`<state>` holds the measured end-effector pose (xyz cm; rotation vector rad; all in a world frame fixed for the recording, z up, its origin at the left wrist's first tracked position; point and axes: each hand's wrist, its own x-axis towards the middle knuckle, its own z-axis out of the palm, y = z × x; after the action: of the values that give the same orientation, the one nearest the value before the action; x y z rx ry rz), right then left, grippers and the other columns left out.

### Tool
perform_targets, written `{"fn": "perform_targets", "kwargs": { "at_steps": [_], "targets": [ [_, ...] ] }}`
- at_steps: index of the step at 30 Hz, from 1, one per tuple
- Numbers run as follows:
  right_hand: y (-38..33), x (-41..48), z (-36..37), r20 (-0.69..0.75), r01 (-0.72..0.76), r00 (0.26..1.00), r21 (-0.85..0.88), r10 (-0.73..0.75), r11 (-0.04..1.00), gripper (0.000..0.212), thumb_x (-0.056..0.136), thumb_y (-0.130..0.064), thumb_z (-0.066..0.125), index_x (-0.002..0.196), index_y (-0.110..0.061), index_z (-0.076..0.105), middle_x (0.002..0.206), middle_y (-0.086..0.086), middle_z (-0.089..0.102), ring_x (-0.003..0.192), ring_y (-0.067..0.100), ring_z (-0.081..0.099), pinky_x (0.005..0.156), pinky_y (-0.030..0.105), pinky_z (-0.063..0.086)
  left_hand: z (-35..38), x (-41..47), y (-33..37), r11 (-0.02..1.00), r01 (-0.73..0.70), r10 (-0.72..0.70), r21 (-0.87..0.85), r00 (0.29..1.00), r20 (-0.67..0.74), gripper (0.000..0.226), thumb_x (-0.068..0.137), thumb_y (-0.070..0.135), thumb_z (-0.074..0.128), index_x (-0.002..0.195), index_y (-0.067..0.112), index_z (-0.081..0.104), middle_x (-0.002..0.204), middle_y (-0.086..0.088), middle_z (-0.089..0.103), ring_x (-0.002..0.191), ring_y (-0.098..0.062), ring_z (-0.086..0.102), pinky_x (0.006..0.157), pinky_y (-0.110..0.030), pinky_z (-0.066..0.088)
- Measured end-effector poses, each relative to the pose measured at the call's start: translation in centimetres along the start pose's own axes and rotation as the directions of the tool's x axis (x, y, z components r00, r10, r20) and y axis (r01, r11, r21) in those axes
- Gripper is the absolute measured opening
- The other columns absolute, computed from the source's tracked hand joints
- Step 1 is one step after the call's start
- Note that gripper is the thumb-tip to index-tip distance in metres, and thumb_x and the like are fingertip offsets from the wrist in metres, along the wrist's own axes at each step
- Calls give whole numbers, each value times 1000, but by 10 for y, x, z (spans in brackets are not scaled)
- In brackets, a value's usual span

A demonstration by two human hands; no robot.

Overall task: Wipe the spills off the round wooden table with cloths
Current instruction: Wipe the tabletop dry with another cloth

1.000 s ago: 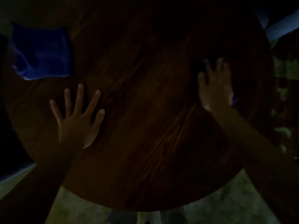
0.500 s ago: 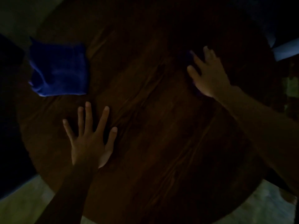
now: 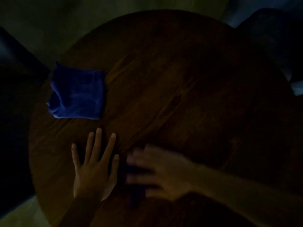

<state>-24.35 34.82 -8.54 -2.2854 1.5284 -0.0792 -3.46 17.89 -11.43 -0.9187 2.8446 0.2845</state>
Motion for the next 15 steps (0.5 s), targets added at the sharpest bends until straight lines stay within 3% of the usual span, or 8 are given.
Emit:
{"fn": "perform_targets", "kwargs": {
  "at_steps": [1, 3, 5, 6, 7, 11, 13, 15],
  "targets": [
    [25, 5, -7, -96, -198, 976, -38, 194, 980, 62, 102, -60, 33, 159, -37, 25, 170, 10, 11, 157, 33, 9, 127, 54, 10, 1, 0, 0, 1000, -2, 2, 6, 1000, 0, 65, 107, 59, 10, 167, 34, 14, 177, -9, 17, 163, -21, 3, 130, -57, -8],
    [96, 17, -36, -242, -644, 725, 95, 645, 759, 64, 101, -62, 26, 159, -35, 24, 170, 14, 12, 156, 37, 11, 125, 56, 15, 2, 0, 0, 1000, -3, 3, 15, 1000, 4, 64, 107, 58, 17, 167, 35, 12, 177, -8, 13, 163, -22, 2, 129, -63, -3],
    [127, 23, -53, -161, -849, 459, 212, 874, 485, 64, 103, -62, 20, 161, -35, 14, 171, 14, 2, 157, 35, 2, 127, 55, 7, 4, 1, -3, 1000, -8, 8, 28, 1000, 0, 65, 106, 57, 20, 167, 36, 10, 177, -7, 12, 163, -22, 2, 129, -61, -5],
    [125, 29, -48, -173, -862, 401, 263, 900, 434, 63, 104, -60, 21, 161, -34, 13, 171, 13, 2, 157, 34, 1, 128, 54, 5, 4, 1, -4, 999, -16, 17, 38, 1000, -6, 65, 106, 57, 20, 168, 37, 8, 177, -7, 12, 164, -22, 1, 129, -58, -8],
    [102, 38, -43, -202, -835, 422, 293, 884, 466, 62, 104, -58, 24, 161, -33, 15, 170, 13, 4, 157, 34, 2, 128, 54, 6, 5, 1, -5, 999, -23, 24, 45, 1000, -14, 66, 106, 56, 21, 168, 39, 5, 177, -7, 12, 164, -21, -2, 129, -54, -11],
    [-45, 42, 7, -209, -543, 798, 156, 565, 825, 55, 106, -48, 29, 157, -26, 28, 167, 7, 24, 155, 24, 23, 125, 53, 24, 7, 1, -11, 998, -16, 17, 58, 1000, -19, 72, 105, 52, 27, 169, 43, -3, 177, -6, 13, 164, -12, -21, 128, -47, -16],
    [-32, 30, 41, -167, -427, 897, -81, 410, 901, 54, 103, -49, 38, 152, -28, 39, 160, 4, 42, 146, 21, 42, 119, 46, 28, 7, 2, -11, 998, -6, 7, 61, 1000, -11, 67, 107, 52, 22, 168, 44, -4, 176, -5, 13, 163, -10, -23, 128, -45, -15],
    [-1, 13, 75, 60, -326, 936, -218, 346, 920, 61, 101, -49, 47, 157, -28, 31, 165, 3, 31, 150, 21, 35, 122, 42, 26, 4, 3, -5, 999, 0, 1, 40, 1000, -19, 67, 107, 50, 23, 168, 46, -5, 177, -4, 13, 163, -9, -22, 129, -46, -16]
  ]
}}
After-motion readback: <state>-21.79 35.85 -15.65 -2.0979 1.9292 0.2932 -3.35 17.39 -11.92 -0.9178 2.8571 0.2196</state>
